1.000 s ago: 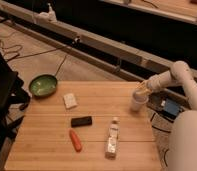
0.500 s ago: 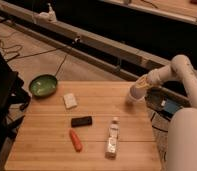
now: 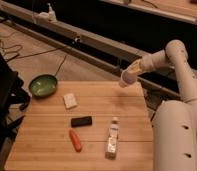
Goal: Place the ceramic cup in the ceramic bowl
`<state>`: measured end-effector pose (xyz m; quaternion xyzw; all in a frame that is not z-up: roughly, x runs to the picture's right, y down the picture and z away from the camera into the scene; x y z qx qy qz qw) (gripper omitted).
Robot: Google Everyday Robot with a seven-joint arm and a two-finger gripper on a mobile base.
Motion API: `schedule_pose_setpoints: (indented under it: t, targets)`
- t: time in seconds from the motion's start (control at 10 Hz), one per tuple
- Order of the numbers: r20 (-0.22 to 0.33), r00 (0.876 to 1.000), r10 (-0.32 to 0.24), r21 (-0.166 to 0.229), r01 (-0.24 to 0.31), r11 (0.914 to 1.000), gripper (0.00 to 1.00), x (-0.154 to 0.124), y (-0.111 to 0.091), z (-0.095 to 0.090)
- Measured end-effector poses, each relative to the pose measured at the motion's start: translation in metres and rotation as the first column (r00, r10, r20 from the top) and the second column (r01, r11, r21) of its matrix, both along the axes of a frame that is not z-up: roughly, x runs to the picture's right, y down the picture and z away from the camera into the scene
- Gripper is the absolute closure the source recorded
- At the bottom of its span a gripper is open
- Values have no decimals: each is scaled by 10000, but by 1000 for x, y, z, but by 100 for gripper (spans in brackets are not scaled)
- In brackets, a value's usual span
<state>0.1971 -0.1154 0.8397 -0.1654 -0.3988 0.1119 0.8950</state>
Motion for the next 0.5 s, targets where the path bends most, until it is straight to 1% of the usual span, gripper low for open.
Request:
schedule_pose_setpoints:
  t: [0.2,0.4,0.5]
  targets:
    - [420,9991,-66,287,54,9996,84,-32,-23,-4]
    - [869,9959,-231,469,191,9987,84,-63,-36,-8]
    - [1040,9938,-392,550,336,9979,84,-75,-38,-10]
